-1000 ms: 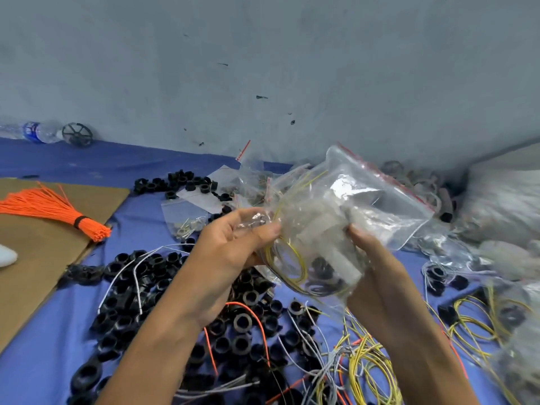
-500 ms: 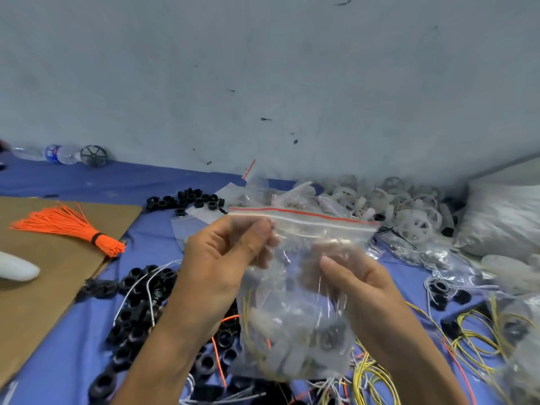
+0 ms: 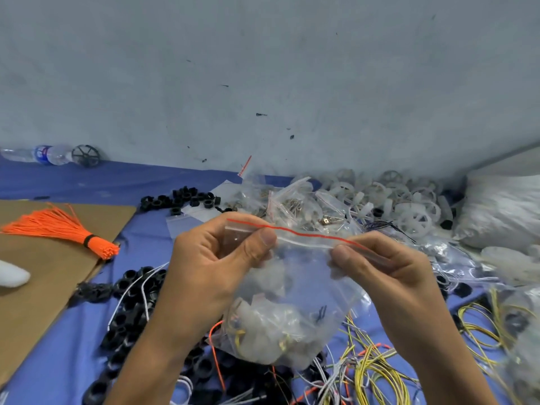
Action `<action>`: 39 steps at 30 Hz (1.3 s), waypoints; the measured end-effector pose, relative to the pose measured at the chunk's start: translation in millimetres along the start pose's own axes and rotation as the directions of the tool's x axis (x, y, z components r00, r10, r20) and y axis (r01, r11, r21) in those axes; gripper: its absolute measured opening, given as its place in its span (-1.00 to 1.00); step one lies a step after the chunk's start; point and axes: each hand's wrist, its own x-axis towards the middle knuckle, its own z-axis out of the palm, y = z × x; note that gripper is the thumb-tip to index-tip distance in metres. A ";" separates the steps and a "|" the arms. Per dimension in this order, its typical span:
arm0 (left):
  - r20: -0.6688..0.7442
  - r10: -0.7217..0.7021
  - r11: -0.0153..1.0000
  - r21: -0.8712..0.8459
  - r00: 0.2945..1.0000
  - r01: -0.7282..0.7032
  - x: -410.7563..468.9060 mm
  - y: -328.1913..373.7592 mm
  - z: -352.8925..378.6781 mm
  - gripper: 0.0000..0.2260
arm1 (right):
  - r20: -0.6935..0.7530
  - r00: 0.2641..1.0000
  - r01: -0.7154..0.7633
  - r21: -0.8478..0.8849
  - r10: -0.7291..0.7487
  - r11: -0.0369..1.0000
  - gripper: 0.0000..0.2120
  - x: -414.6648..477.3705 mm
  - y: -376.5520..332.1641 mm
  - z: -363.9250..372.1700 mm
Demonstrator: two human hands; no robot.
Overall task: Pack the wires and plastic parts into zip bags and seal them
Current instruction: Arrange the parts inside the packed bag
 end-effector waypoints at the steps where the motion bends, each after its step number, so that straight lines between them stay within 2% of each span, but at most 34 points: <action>1: -0.007 0.043 0.989 0.139 0.999 -0.041 -1.2 1.4 -5.6 -0.83 | 0.010 1.000 0.015 -0.012 -0.014 1.000 -0.85 -0.2 -0.8 1.9; 2: -0.003 0.134 0.928 0.351 0.991 -0.124 -1.5 3.5 -10.2 -0.76 | 0.019 0.999 0.034 -0.046 -0.034 0.998 -0.88 -1.0 -1.9 3.2; 3: 0.042 0.245 0.798 0.559 0.968 -0.227 -1.6 7.1 -12.7 -0.70 | 0.036 0.998 0.060 -0.099 -0.057 0.993 -0.90 -1.7 -2.8 5.1; 4: 0.122 0.339 0.652 0.685 0.933 -0.326 -1.7 10.9 -12.2 -0.66 | 0.058 0.995 0.085 -0.156 -0.076 0.984 -0.93 -2.2 -3.3 8.0; 5: 0.206 0.383 0.552 0.731 0.901 -0.401 -2.2 13.7 -8.8 -0.66 | 0.078 0.993 0.106 -0.209 -0.091 0.972 -0.96 -3.6 -3.3 10.8; 6: 0.265 0.395 0.506 0.737 0.880 -0.449 -3.6 15.9 -3.4 -0.71 | 0.095 0.990 0.127 -0.253 -0.106 0.959 -0.98 -5.2 -3.1 13.5; 8: 0.301 0.388 0.519 0.710 0.871 -0.476 -8.1 18.7 5.8 -0.81 | 0.112 0.986 0.150 -0.303 -0.121 0.941 -0.99 -8.1 -4.1 17.5; 14: 0.303 0.330 0.590 0.674 0.894 -0.446 -11.3 22.4 10.9 -0.85 | 0.115 0.979 0.202 -0.388 -0.170 0.899 -0.95 -8.0 -7.5 20.3; 19: 0.256 0.289 0.668 0.637 0.923 -0.386 -9.4 22.0 6.7 -0.89 | 0.113 0.975 0.222 -0.385 -0.194 0.896 -0.92 -8.0 -9.3 17.8; 31: 0.200 0.363 0.670 0.622 0.910 -0.405 -0.8 10.6 -12.9 -0.92 | 0.047 0.985 0.172 -0.305 -0.166 0.937 -0.94 -5.6 -16.3 -3.9; 34: 0.188 0.381 0.656 0.635 0.905 -0.408 1.9 5.0 -20.4 -0.90 | 0.027 0.985 0.169 -0.322 -0.169 0.932 -0.93 -4.9 -16.8 -9.7; 39: 0.153 0.362 0.666 0.649 0.920 -0.369 2.6 5.7 -27.5 -0.96 | -0.017 0.982 0.168 -0.358 -0.186 0.918 -0.96 -2.8 -15.4 -16.5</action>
